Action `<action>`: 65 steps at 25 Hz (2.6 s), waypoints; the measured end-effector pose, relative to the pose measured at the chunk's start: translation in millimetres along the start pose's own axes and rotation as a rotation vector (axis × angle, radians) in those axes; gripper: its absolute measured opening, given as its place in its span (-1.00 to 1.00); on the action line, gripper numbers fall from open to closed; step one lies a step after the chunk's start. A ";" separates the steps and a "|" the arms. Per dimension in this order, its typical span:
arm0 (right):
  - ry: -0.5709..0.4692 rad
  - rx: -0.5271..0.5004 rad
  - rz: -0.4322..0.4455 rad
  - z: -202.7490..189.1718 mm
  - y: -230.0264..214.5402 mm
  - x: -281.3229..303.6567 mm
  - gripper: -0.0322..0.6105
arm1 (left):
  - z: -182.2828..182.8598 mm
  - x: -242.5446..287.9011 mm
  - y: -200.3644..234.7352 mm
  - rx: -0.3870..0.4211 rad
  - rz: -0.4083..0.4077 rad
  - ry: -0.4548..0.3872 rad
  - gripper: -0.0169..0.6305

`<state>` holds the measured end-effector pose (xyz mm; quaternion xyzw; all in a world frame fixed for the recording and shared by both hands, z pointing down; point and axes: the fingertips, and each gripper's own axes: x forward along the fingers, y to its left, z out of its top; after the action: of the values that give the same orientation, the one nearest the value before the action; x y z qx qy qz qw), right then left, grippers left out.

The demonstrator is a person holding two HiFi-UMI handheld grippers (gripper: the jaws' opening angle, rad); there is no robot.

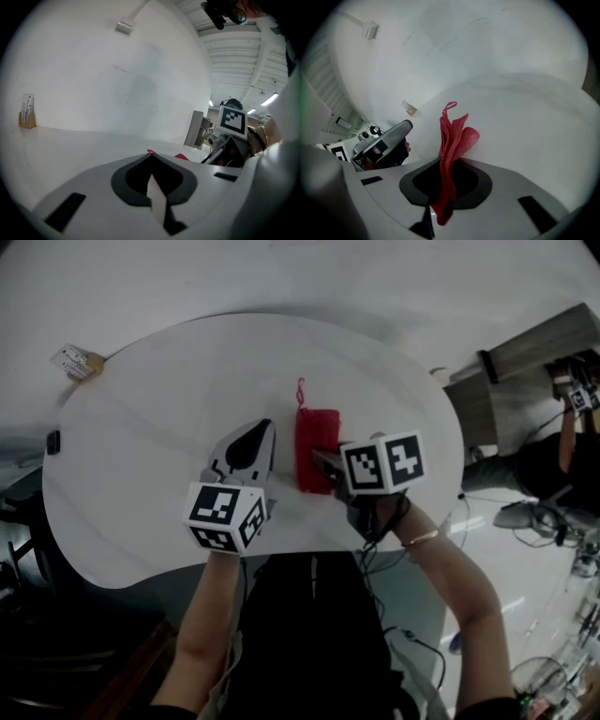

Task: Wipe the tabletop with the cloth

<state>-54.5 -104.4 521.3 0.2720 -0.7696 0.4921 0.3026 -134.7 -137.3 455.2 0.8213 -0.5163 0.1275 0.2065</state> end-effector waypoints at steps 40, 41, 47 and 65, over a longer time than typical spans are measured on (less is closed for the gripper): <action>-0.141 0.167 -0.455 -73.7 -254.8 -219.8 -0.75 | 0.7 44.6 -153.5 0.082 -0.132 0.008 -0.94; -0.150 0.165 -0.453 -74.4 -254.9 -221.9 -0.75 | 0.8 42.6 -154.5 0.084 -0.126 0.005 -0.94; -0.232 0.135 -0.457 -78.2 -242.0 -242.0 -0.75 | 2.3 28.3 -162.0 0.093 -0.097 -0.017 -0.94; -0.648 -0.154 -0.339 -36.6 -60.1 -264.7 -0.75 | 23.7 -36.0 -140.8 0.088 -0.001 -0.104 -0.94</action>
<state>172.9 -60.7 375.0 0.5136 -0.8043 0.2642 0.1401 -23.7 -66.1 389.9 0.8353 -0.5200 0.1070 0.1430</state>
